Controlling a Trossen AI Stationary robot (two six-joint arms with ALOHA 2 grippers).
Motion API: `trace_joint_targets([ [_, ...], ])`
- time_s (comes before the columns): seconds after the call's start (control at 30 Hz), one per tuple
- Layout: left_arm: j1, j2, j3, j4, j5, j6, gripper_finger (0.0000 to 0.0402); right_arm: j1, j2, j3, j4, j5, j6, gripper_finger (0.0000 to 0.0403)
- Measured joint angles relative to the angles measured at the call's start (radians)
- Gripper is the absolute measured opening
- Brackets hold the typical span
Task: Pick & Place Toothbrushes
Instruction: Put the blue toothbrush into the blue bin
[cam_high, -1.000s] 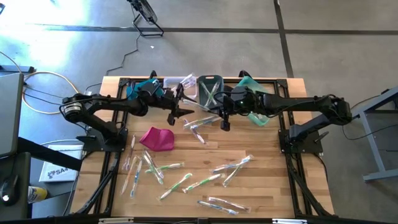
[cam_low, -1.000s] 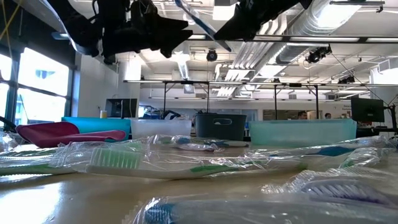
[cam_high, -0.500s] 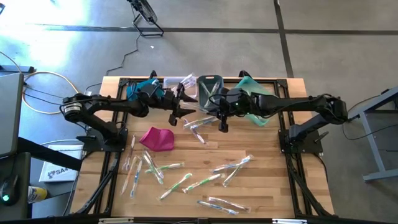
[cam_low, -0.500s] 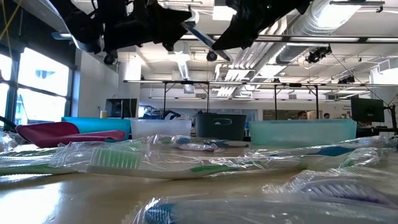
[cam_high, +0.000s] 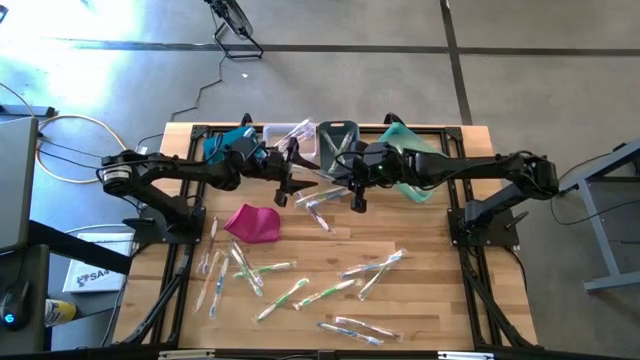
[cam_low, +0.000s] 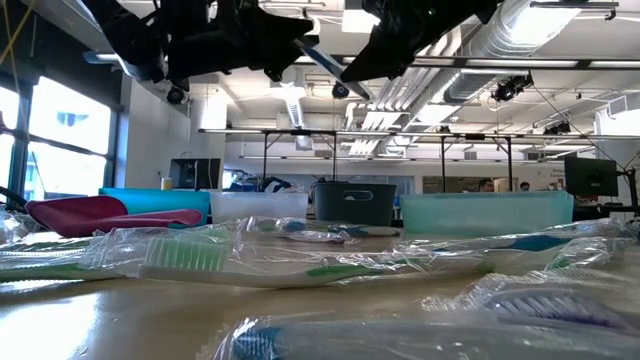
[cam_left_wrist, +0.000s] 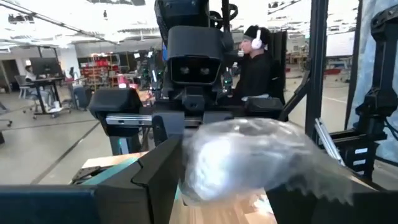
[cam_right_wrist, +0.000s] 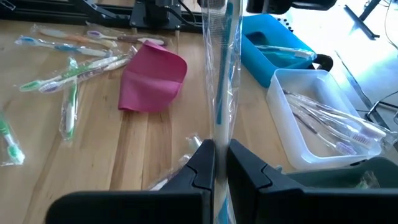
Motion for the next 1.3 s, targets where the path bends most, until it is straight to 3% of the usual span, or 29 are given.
trace_joint_targets([
  [0.27,0.000,0.000,0.000,-0.016,-0.001,-0.002,0.0192,0.000,0.000,0.000,0.000,-0.001,0.000,0.0014],
  [0.67,0.000,0.000,0.000,-0.015,-0.007,-0.002,0.0078,0.000,0.000,0.000,0.000,-0.009,-0.002,0.0014],
  [1.3,0.000,0.000,0.000,-0.016,-0.013,-0.002,0.0014,0.000,0.000,0.000,-0.001,-0.009,-0.002,0.0014],
])
